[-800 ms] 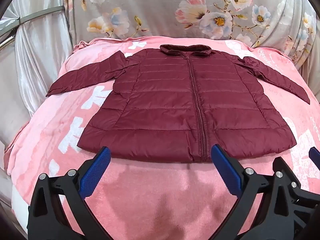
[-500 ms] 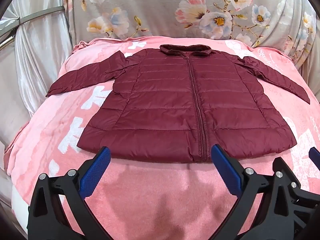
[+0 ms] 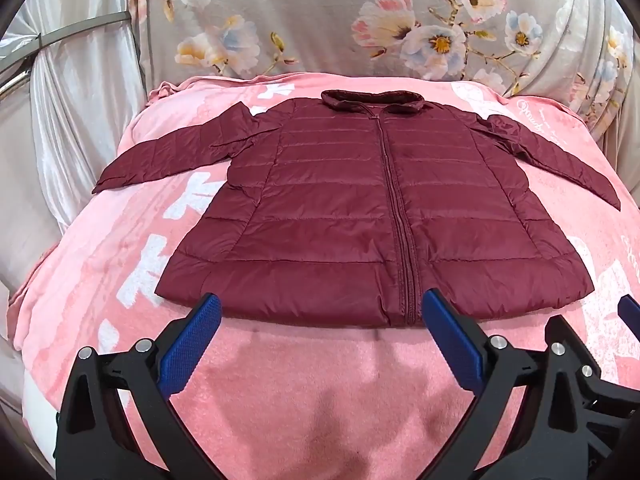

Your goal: Fold large clothes

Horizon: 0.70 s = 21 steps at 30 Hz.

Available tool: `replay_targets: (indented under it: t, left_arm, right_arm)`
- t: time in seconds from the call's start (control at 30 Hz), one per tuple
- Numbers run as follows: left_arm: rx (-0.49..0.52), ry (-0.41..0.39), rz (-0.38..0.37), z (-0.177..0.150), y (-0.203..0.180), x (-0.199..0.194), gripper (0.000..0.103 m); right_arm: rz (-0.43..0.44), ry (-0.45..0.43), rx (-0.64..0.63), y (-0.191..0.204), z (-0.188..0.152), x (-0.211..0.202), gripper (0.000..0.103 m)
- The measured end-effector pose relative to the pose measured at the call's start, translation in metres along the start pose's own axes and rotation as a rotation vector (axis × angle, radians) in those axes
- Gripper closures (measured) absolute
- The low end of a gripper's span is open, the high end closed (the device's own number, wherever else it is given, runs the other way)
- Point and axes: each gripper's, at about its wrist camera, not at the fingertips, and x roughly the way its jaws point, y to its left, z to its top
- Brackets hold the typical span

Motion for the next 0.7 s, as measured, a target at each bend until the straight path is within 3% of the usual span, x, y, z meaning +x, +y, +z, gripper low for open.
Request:
replay_targets:
  t: [0.7]
  left_arm:
    - [-0.004,-0.001,-0.001,-0.0008,0.0014,0.0001,0.006]
  right_arm:
    - [-0.005,-0.006,-0.002,0.0024,0.0007,-0.0007,0.005]
